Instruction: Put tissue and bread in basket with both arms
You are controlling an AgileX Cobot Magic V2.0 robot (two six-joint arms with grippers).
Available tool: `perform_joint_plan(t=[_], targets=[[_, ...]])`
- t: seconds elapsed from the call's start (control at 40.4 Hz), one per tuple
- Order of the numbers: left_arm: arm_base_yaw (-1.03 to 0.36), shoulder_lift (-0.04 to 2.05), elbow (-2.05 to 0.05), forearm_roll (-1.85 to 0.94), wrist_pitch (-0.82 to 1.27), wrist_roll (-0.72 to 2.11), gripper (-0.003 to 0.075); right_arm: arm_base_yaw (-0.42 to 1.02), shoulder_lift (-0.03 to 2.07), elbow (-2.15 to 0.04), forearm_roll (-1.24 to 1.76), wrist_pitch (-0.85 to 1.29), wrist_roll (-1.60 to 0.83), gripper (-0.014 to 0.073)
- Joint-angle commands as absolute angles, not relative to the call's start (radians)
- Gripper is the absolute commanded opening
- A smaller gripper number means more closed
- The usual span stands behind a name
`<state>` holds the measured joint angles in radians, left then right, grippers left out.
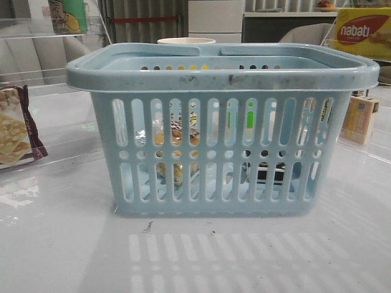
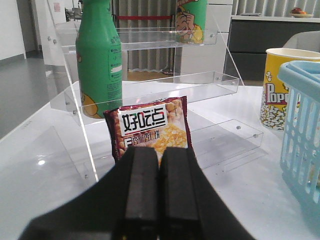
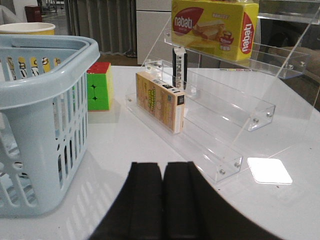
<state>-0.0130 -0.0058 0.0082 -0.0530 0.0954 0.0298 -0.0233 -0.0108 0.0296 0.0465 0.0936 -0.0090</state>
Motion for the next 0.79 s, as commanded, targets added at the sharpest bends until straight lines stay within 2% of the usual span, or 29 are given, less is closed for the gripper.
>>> perform_joint_plan(t=[0.0,0.371,0.767], targets=[[-0.018,-0.023,0.006,-0.060,0.008,0.028,0.0092,-0.029,-0.029,0.030,0.048,-0.006,-0.017,0.0055],[-0.018,-0.023,0.006,-0.060,0.008,0.028,0.0092,-0.029,-0.029,0.030,0.028,-0.138,-0.017,0.0055],[-0.018,-0.023,0.006,-0.060,0.008,0.028,0.0091,-0.029,-0.029,0.030,0.026,-0.062,-0.017,0.0055]])
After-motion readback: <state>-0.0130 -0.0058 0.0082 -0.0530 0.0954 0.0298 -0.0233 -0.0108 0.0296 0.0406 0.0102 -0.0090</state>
